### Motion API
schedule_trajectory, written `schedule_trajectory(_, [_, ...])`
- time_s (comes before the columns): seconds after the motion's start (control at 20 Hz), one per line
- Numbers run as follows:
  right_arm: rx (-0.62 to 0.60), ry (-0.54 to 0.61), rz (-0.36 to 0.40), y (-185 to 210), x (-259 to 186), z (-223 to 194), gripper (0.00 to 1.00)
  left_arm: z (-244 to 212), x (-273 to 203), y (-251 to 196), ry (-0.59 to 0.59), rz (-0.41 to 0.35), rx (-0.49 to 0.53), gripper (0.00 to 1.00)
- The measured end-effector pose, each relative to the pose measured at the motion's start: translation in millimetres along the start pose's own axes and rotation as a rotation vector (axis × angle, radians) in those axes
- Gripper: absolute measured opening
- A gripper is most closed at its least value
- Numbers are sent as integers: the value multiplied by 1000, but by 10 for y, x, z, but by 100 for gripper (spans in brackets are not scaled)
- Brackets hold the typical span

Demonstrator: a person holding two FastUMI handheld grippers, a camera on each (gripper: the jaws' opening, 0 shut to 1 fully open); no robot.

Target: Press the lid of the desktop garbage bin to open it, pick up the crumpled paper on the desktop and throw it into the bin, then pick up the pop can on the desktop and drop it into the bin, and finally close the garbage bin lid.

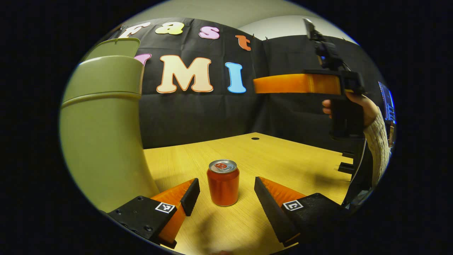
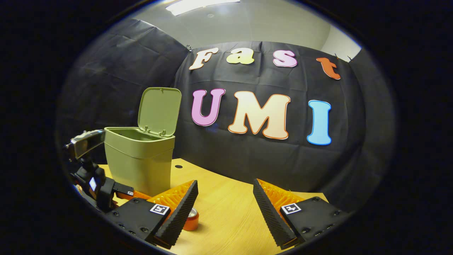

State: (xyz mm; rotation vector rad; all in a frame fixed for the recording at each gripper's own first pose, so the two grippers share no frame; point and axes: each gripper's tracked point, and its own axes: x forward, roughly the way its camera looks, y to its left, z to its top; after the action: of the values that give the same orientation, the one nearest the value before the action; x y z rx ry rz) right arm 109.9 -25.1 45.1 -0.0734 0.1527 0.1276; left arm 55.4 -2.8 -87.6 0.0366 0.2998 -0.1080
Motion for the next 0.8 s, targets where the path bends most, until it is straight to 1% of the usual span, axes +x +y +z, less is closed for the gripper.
schedule_trajectory(0.2, [89, -26, -35, -169, -274, -277, 98, -91, 273, 65, 52, 29, 5, 95])
schedule_trajectory(0.4, [56, -22, -115, -427, -437, -531, 98, -225, 445, 114, 109, 49, 1, 95])
schedule_trajectory(0.65, [81, -13, -128, -467, -526, -734, 98, -304, 573, 153, 152, 68, -3, 95])
schedule_trajectory(0.8, [102, -11, -132, -476, -557, -853, 98, -394, 618, 148, 191, 66, -9, 94])
